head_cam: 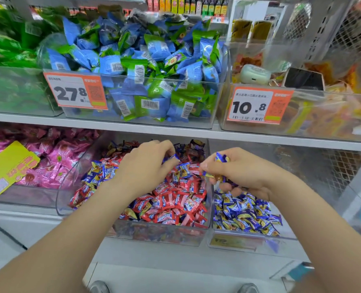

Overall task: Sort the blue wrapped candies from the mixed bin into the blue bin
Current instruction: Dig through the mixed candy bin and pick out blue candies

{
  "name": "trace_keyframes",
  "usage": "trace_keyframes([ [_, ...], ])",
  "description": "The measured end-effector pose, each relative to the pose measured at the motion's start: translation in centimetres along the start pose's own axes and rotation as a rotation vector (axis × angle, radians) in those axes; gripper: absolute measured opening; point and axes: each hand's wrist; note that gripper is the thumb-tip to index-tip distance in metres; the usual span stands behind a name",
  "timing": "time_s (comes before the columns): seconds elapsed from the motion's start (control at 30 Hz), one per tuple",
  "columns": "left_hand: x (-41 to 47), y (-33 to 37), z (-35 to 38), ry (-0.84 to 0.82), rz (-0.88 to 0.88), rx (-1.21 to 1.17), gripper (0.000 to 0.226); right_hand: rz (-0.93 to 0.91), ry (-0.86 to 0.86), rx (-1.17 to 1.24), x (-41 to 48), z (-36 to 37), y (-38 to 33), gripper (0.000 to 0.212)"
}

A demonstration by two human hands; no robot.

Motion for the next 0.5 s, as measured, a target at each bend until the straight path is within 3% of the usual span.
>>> trace_keyframes([
  [0.13, -0.8, 2.1, -0.8, 0.113, 0.023, -0.232, 0.02, 0.081, 0.149, -0.221, -0.1, -2.0, 2.7, 0.011],
  [0.27, -1.7, 7.6, -0.3, 0.056, 0.119, -0.39, 0.014, 0.193, 0.132, -0.221, -0.9, -3.7, 4.7, 0.037],
  [0.33, -1.3, 10.0, 0.8, 0.026, 0.179, -0.324, 0.017, 0.197, 0.149, -0.204, -1.2, -4.6, 5.4, 0.042],
  [0.5, 1.6, 14.1, 3.7, -0.046, 0.174, 0.027, 0.025, 0.092, 0.316, -0.218, -2.2, -5.8, 5.8, 0.03],
])
Point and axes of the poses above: each hand's wrist, its own x-axis towards the middle knuckle, its own z-axis out of the palm, y = z × x, and after that the axes turned 6 degrees about -y, right-handed
